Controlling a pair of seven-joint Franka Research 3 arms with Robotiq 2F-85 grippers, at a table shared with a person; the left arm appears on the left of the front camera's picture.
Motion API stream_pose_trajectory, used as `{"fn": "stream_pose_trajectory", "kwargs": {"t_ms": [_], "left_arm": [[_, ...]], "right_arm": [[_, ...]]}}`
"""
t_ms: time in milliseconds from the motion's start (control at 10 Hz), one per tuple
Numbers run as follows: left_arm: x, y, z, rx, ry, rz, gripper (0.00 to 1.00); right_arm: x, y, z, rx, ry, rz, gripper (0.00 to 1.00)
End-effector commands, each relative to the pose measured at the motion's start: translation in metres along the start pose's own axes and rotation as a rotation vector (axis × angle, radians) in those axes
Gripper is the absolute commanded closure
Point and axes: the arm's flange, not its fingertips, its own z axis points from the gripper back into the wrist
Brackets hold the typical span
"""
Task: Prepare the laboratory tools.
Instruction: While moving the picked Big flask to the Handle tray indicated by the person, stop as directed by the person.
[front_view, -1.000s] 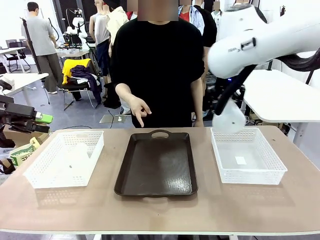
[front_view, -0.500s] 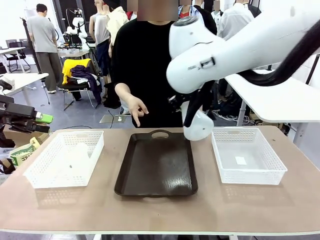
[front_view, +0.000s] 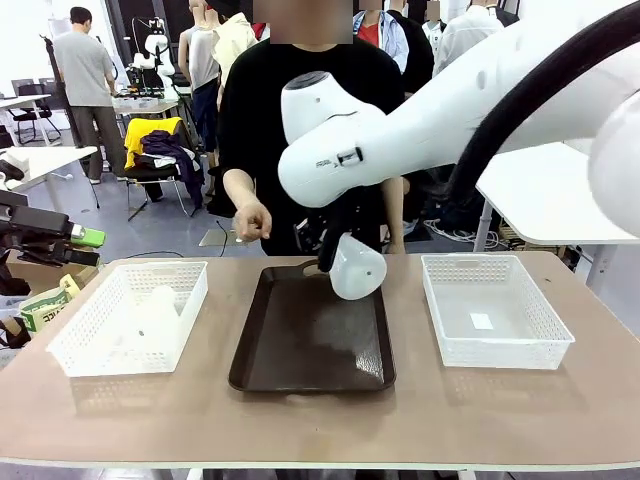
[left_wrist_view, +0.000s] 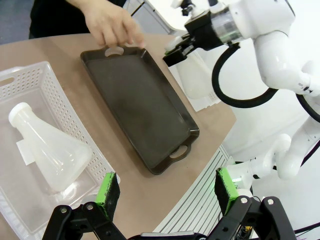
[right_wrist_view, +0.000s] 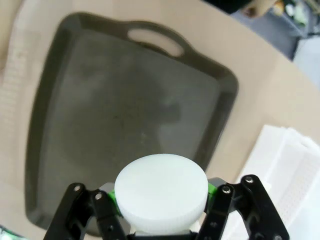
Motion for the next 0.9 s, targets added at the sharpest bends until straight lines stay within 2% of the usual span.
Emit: {"fn": "stream_pose_trajectory", "kwargs": {"t_ms": [0,200,500,600,800], "left_arm": [[-0.001,0.003,-0.001,-0.017,-0.025,-0.019,0.0],[-0.001,0.003,-0.001,-0.017,-0.025,-0.019,0.0],[-0.001,0.003,-0.001,-0.017,-0.025,-0.019,0.0],[-0.001,0.003,-0.001,-0.017,-0.025,-0.019,0.0],[-0.001,0.003,-0.001,-0.017,-0.025,-0.019,0.0]], "right_arm": [[0.028,0.008,-0.023,0.035,0.04,0.121,1.0],[0.03,0.02,-0.044,0.056,0.101,0.149,1.0],[0.029,0.02,-0.045,0.061,0.09,0.112,1.0],[0.018,0.024,-0.061,0.053,0.093,0.136,1.0],[0.018,0.024,-0.061,0.053,0.093,0.136,1.0]]}}
